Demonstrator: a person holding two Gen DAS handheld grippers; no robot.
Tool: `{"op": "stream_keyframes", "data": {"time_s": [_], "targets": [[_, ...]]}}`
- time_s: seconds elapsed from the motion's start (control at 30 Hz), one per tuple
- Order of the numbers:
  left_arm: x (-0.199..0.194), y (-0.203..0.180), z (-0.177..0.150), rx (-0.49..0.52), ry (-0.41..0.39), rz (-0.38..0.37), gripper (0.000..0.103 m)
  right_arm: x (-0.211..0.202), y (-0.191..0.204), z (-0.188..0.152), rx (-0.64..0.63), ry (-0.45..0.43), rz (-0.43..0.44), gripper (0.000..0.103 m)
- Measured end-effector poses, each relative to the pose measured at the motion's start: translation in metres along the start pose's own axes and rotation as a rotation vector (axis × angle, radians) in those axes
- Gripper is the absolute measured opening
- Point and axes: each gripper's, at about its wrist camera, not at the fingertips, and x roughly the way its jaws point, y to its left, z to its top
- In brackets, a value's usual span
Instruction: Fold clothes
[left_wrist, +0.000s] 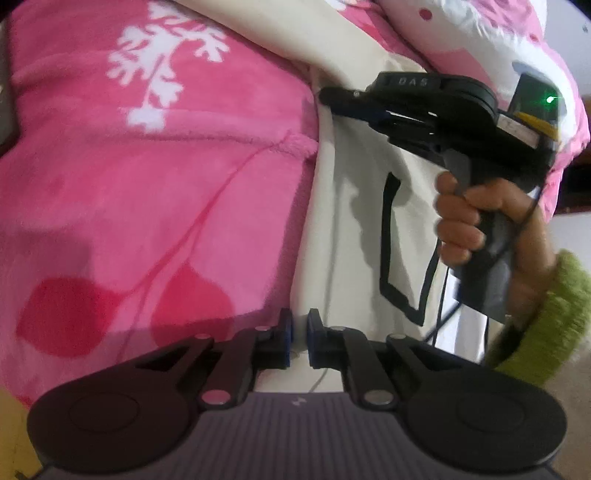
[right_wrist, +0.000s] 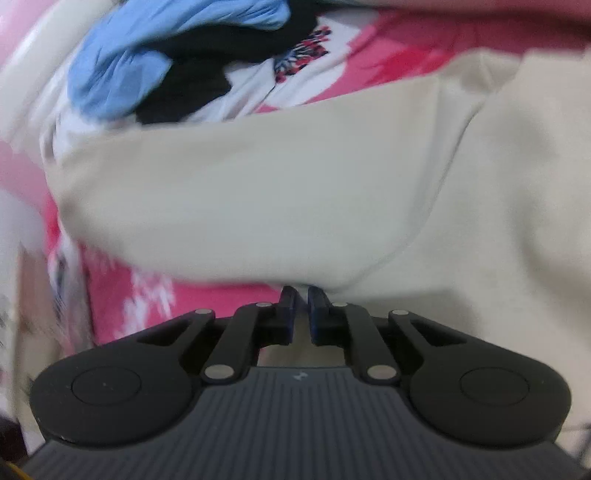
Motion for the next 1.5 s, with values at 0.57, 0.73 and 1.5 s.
{"op": "stream_keyframes", "data": {"time_s": [0.57,0.73,1.5], "targets": [[-0.002,0.011,-0.03,0.208,0.145,-0.006,0.04,-0.168,-0.06,-0.159,0.523,-0.004,-0.193,0.019],[-0.006,0.009,-0.035,0.257,0.184,-0.03,0.04,-0.196,-0.07,-0.231,0.729,0.034,-0.243,0.02],[-0.025,-0.035,-0.027,0.454,0.353,0.072,0.006,-0.246,-0.089,-0.365,1.176,-0.167,-0.247,0.04]]}}
